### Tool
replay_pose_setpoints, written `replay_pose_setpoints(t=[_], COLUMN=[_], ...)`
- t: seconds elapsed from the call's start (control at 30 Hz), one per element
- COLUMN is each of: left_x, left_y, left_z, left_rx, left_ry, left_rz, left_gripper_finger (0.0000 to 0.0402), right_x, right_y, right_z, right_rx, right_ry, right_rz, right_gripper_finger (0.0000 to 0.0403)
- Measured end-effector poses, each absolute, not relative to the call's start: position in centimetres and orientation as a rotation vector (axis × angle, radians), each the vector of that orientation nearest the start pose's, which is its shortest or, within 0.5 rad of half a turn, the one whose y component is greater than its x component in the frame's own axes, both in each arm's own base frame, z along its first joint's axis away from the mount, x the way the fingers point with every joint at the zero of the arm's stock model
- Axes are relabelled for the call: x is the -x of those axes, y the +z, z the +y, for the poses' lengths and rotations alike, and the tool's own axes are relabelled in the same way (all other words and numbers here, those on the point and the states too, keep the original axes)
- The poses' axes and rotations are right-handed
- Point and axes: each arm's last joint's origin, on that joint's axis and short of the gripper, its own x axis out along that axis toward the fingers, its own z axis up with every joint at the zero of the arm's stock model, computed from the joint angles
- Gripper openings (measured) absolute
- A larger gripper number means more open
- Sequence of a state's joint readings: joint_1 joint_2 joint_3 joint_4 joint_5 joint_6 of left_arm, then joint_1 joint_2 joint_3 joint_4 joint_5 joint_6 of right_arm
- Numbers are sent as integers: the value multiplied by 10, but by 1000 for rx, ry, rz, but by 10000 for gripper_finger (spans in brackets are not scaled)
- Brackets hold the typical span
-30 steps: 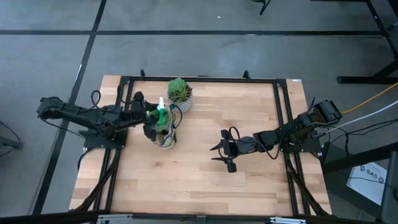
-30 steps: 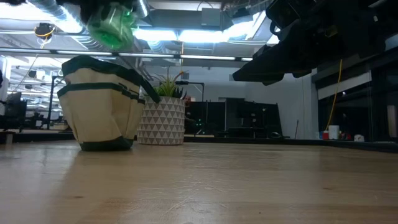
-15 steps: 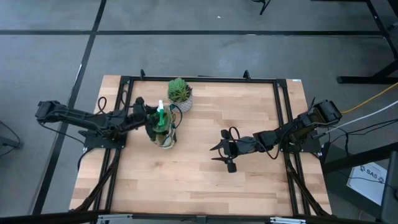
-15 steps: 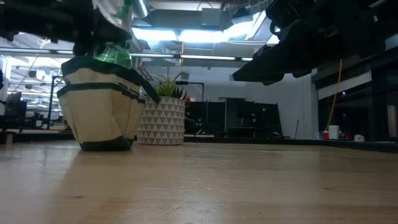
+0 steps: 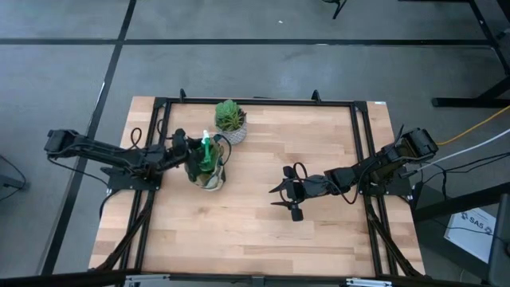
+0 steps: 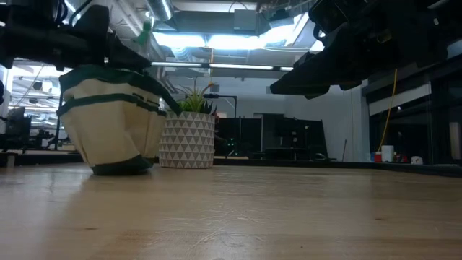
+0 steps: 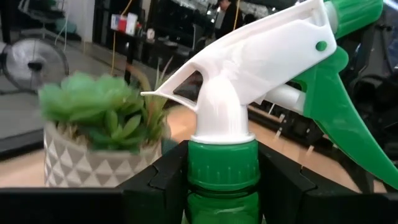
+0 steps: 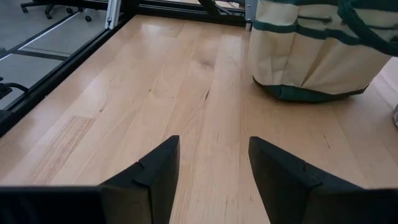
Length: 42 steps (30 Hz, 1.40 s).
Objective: Pick & Place Garden tools in Gardening bag
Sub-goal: Put the green bottle spray into the gardening bag, then return to Home Position
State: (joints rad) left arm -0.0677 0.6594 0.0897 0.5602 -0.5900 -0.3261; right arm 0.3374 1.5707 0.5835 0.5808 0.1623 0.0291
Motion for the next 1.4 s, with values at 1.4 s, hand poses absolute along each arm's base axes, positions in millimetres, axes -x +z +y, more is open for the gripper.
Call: replay_pose_setpoints(t=[1.4], left_x=[-119], left_y=[250], left_z=[0], left_rx=[65], left_ry=[238], left_rz=[41], left_gripper_finger=[213], right_x=[-279], right_y=[158], right_z=[93], right_rx=[72], right_ry=[167], right_rz=[397], right_gripper_finger=[195])
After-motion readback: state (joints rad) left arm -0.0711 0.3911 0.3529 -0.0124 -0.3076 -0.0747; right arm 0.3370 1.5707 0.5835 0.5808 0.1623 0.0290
